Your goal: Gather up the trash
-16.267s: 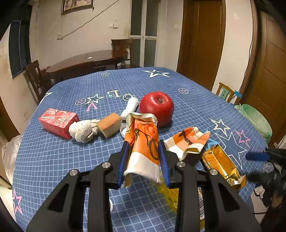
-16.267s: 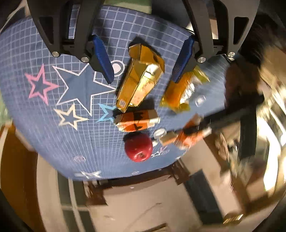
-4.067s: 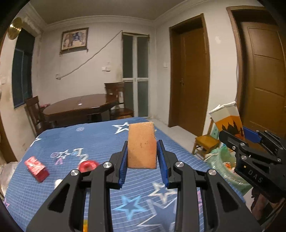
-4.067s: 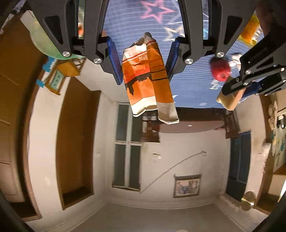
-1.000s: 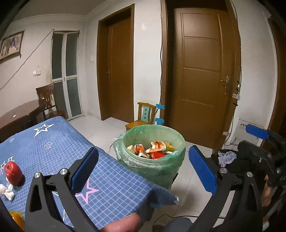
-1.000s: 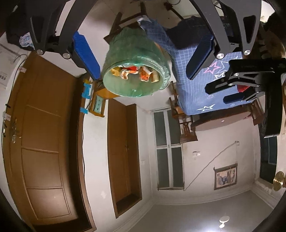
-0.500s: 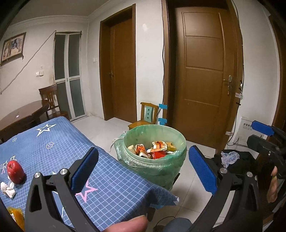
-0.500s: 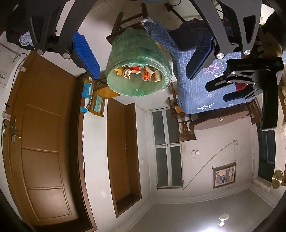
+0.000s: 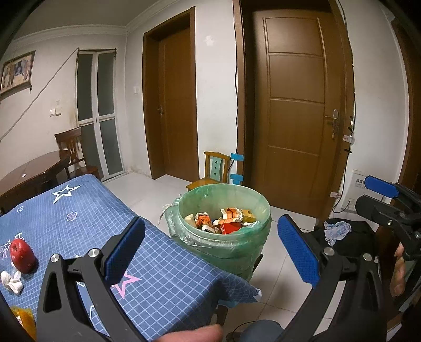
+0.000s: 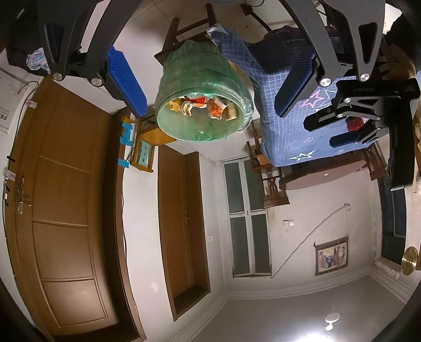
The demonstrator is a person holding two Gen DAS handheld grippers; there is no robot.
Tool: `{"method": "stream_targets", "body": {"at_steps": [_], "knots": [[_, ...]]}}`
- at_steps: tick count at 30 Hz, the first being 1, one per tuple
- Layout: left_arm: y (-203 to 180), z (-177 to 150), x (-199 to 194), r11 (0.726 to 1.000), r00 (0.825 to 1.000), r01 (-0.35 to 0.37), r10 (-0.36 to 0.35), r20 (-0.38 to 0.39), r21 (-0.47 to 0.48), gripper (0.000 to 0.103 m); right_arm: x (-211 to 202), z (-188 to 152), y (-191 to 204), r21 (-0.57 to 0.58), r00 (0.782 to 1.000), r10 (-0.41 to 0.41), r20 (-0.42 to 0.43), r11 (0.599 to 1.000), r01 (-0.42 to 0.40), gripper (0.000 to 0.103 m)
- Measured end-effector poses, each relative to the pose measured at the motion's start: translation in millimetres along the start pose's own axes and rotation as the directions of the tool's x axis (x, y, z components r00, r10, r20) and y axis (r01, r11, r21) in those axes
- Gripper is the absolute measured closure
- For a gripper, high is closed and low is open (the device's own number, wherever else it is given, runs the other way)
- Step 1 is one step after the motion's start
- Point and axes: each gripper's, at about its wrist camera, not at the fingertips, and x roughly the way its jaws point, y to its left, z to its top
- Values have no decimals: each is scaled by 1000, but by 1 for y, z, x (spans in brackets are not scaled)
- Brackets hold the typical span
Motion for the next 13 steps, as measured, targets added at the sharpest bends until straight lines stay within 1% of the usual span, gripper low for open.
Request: {"method": "stream_targets", "body": {"at_steps": [13], "knots": [[-2,3,7,1000,1000,-4,4,-14,3,6,3,-1,1,5,1000,-2,3,1000,2,5]]}}
